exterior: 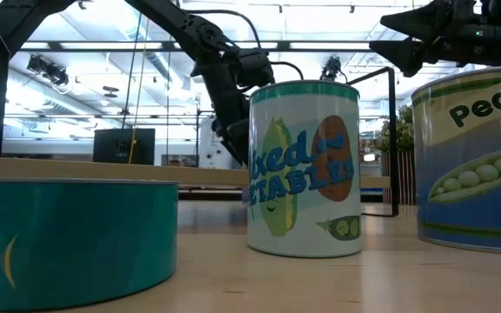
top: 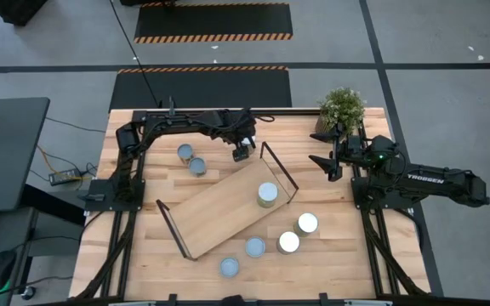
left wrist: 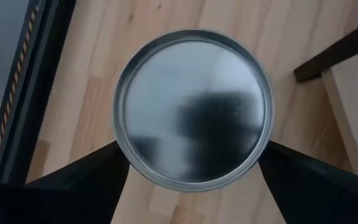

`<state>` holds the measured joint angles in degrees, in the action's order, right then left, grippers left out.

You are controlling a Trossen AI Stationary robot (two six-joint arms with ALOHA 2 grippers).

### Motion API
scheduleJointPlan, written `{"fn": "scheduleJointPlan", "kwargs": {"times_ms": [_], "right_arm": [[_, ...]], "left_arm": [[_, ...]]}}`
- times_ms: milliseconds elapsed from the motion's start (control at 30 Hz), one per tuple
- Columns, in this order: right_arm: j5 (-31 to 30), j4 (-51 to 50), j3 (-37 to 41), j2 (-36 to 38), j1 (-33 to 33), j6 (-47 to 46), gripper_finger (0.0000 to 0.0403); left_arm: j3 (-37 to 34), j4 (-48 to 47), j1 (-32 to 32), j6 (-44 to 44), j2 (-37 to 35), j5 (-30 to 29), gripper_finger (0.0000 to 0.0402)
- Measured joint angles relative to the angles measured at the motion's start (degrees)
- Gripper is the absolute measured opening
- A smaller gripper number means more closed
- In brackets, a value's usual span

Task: Pick and place cans onto a shelf
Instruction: Put the canned peaches on the shelf

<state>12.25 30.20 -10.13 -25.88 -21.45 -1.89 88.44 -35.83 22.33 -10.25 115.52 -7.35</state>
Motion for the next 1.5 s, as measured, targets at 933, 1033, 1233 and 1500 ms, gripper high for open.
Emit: {"fn": "scheduleJointPlan", "kwargs": {"times_ms": [933,1033,1233,1500], "right_arm": [[-0.19,0.17,0.00,0.00,0.00,0.11,0.0348],[-0.17,0.22,0.00,0.02,0.00,0.13,0.0348],[-0.11,0.52,0.00,0.02,0.02,-0.06,0.0348],[-0.02,0.61,0.00,-0.09,0.07,-0.40,0.0348]], "left_arm": [[14.69,-17.38,-0.04,-3.68,-0.07,-3.85,0.0353],[16.33,-11.08,0.31,-3.88,-0.20,-1.18,0.0353],[16.23,2.03,0.83,-4.20,2.31,-1.90,0.0353],[17.00,3.55,2.88,-5.41,7.66,0.36,0.0353]]}}
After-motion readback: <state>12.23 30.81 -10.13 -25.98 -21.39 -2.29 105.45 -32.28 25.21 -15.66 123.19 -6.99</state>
